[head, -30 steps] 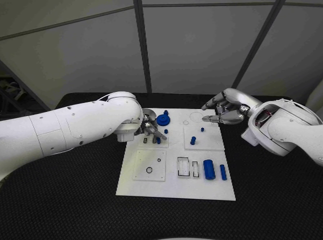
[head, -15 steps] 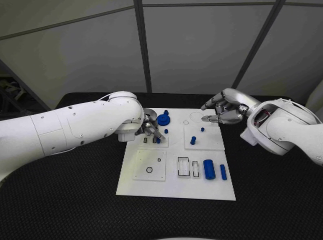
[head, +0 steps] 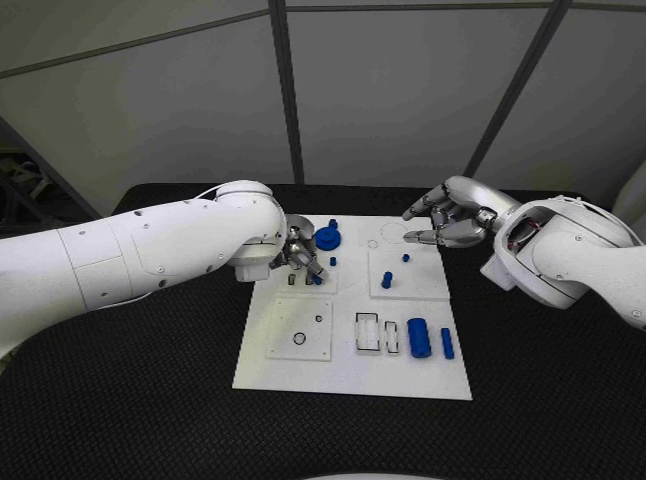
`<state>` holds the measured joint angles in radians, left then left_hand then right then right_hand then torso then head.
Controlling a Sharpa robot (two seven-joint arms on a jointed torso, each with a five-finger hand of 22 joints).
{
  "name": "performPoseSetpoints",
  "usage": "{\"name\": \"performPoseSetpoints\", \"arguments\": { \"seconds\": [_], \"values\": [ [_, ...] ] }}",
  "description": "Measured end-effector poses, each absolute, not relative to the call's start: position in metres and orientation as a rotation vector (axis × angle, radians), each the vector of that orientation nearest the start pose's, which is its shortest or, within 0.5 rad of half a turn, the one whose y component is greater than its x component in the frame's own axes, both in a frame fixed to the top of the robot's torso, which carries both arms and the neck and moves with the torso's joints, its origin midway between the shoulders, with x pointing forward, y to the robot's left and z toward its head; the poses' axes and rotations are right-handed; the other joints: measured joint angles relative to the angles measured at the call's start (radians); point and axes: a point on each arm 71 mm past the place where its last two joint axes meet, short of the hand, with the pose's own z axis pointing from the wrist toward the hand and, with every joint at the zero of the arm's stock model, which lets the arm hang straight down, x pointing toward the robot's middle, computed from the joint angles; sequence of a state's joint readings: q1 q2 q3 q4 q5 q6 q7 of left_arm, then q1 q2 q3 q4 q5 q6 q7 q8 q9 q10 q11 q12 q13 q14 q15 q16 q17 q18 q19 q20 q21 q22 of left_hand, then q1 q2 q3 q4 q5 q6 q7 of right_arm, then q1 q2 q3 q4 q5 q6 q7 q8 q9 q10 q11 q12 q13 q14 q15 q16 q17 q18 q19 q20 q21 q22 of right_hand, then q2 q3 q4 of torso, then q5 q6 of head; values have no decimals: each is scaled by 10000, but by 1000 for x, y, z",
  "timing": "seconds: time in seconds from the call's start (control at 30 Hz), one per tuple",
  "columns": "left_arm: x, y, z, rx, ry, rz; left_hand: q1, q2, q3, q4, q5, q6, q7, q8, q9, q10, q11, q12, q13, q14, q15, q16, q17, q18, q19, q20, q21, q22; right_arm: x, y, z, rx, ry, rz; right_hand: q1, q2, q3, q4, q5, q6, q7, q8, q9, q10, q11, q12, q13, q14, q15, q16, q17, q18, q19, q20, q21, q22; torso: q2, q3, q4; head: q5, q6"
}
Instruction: Assemble the parts on the task board
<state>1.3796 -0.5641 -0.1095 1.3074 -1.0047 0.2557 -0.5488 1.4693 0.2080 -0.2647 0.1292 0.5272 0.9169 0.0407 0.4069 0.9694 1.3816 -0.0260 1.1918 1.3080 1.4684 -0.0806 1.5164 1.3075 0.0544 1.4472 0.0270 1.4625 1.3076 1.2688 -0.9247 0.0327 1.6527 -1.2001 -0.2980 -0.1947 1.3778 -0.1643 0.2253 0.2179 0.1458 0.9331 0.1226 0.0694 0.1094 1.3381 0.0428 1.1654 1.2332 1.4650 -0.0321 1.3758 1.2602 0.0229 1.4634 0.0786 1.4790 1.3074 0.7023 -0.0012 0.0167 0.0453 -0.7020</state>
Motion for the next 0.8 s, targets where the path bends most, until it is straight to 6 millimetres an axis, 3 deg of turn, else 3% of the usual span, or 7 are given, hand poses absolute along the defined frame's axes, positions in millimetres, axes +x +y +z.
{"name": "performPoseSetpoints", "arguments": {
  "seconds": [0.13,0.27,0.33,0.4,0.57,0.63,0.8],
  "values": [
    [526,140,-177,-505,23526,-4092,96,-96,115,115,770,0,0,-83,139,-1,3,-50,-5,-28,-27,0,0,0,0,0,0,0,483,-210,-122,1196,16646,7497,0,0,0,0,0,0,0,0,0,0,0,0,1,0,0,0,-1,0,0,0,0,0,-3,0,1,4,-2],
    [524,145,-177,-888,23473,-4329,238,-238,521,521,219,0,1,-154,333,-1,4,-88,-26,-35,-27,0,0,0,0,0,0,0,484,-210,-122,1215,16652,7466,0,0,17,17,-1,0,0,0,0,0,0,0,1,0,0,0,-1,0,0,0,0,0,-6,0,6,5,-6],
    [523,147,-176,-1126,23412,-4489,313,-350,982,982,207,57,61,-194,467,41,28,-157,-63,-48,-14,40,0,0,-1,0,0,0,484,-210,-123,1226,16656,7448,0,0,30,29,-1,0,0,0,-1,0,0,0,1,0,0,0,-1,0,0,0,0,0,-6,0,12,5,-6],
    [522,150,-175,-1448,23317,-4672,98,-640,1446,1286,207,70,74,-195,601,61,12,-226,-85,-48,-14,56,0,1,-1,0,42,-1,485,-211,-123,1242,16659,7423,0,0,30,29,-3,0,0,0,-1,0,0,0,1,0,0,0,-1,0,0,0,0,0,-6,0,19,5,-6],
    [517,157,-174,-2134,23057,-5031,-959,-1801,3719,1305,456,291,70,-261,878,243,-9,-95,-257,-48,-15,71,0,0,36,-35,41,-1,486,-213,-123,1279,16665,7361,0,0,30,30,-3,0,0,0,-1,0,0,0,1,0,0,0,-2,0,0,0,0,0,-6,2,23,17,-12],
    [514,160,-174,-2410,22923,-5141,-1257,-2092,4306,1326,459,324,42,-261,1021,291,-41,9,-8,-48,-16,117,0,0,57,-14,41,-1,487,-213,-123,1289,16667,7343,0,0,30,30,-4,0,0,0,-1,0,0,0,1,0,0,0,-1,1,0,0,0,0,-6,0,23,42,-9],
    [510,165,-174,-2916,22691,-5252,-1697,-2312,5017,1198,540,355,40,-257,1211,300,-45,66,95,-49,-16,117,0,0,56,-15,40,-1,487,-214,-124,1303,16668,7318,0,0,29,29,-4,0,0,0,-2,0,0,0,2,0,0,0,-2,0,0,0,0,0,-6,4,22,59,1]
  ]
}}
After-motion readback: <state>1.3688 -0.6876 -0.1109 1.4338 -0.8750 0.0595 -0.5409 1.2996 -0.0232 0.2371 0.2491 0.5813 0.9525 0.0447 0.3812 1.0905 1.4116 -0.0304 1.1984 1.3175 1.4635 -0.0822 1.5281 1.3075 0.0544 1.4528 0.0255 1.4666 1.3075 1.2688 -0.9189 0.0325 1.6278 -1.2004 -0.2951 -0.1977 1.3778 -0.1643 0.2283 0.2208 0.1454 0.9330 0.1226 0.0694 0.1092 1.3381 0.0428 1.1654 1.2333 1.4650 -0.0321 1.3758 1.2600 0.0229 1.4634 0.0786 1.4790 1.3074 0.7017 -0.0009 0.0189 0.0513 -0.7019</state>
